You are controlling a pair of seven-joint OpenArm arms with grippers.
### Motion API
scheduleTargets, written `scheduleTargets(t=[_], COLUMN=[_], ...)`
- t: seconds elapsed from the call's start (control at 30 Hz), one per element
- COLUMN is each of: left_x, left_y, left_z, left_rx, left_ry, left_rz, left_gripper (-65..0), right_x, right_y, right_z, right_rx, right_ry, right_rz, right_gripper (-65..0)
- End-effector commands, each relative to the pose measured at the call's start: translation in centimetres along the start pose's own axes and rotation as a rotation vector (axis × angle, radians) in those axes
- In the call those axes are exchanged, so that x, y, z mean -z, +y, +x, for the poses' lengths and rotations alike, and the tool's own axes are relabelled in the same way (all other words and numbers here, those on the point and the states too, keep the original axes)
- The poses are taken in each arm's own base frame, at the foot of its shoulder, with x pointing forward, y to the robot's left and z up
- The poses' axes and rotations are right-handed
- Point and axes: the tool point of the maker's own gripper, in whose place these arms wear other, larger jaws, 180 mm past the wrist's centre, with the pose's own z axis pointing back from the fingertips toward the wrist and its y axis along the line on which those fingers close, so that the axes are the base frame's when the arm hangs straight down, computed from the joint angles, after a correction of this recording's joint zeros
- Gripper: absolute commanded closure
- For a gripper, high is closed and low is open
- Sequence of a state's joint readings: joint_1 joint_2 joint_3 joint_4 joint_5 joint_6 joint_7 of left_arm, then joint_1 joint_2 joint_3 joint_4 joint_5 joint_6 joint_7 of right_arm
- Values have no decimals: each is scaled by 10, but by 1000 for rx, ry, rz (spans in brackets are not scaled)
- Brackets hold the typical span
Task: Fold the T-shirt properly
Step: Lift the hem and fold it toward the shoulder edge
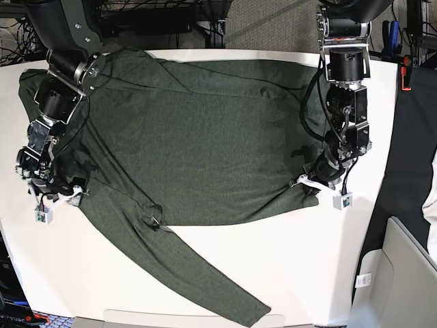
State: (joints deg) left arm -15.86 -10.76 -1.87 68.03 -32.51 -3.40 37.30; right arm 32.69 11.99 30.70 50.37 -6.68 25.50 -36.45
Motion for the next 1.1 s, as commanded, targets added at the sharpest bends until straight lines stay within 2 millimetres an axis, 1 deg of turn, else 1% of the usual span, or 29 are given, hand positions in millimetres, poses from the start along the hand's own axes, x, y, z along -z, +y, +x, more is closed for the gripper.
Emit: scheduleTargets(t=[0.0, 0.17, 0.33, 0.37, 0.4, 0.47, 0.53, 0.6, 0.67, 0.73, 0.8, 0.87, 0.9, 0.93, 1.03, 1.07], left_x=[-3, -3, -7, -7, -7, -7, -7, -7, -7, -7, -7, -7, -7, -7, -8, -9], left_y=[-7, -7, -12, -13, -13, -14, -14, -14, -14, -14, -13, -13, -13, -13, -14, -16], left_z=[26, 26, 34, 35, 36, 36, 36, 36, 36, 36, 35, 35, 35, 35, 37, 39], left_rx=[8, 8, 18, 19, 19, 20, 20, 20, 20, 20, 20, 20, 20, 20, 21, 24], left_ry=[-67, -67, -92, -95, -96, -98, -98, -98, -98, -98, -96, -96, -96, -96, -100, -108], left_rz=[-21, -21, -32, -33, -33, -34, -34, -34, -34, -34, -33, -33, -33, -33, -35, -38], left_gripper=[0, 0, 0, 0, 0, 0, 0, 0, 0, 0, 0, 0, 0, 0, 0, 0], right_x=[-4, 6, 9, 10, 11, 11, 12, 11, 11, 9, 6, 2, -1, -5, -14, -16], right_y=[-2, 17, 24, 24, 25, 26, 25, 24, 29, 31, 30, 39, 42, 44, 49, 49], right_z=[32, 26, 18, 16, 13, 13, 10, 4, 0, 3, 0, 8, 6, 9, 18, 19], right_rx=[-10, -63, -59, -57, -56, -56, -55, -55, -54, -61, -67, -46, -38, -27, -26, -31], right_ry=[-87, -82, -63, -57, -49, -48, -36, -7, 8, -1, 12, -17, -21, -34, -59, -59], right_rz=[0, 35, 50, 51, 55, 59, 59, 56, 63, 63, 59, 88, 108, 130, 163, 167], right_gripper=[-468, -468, -467, -454, -428, -352, -251, -164, -105, -94, -93, -92, -92, -82, -16, -8])
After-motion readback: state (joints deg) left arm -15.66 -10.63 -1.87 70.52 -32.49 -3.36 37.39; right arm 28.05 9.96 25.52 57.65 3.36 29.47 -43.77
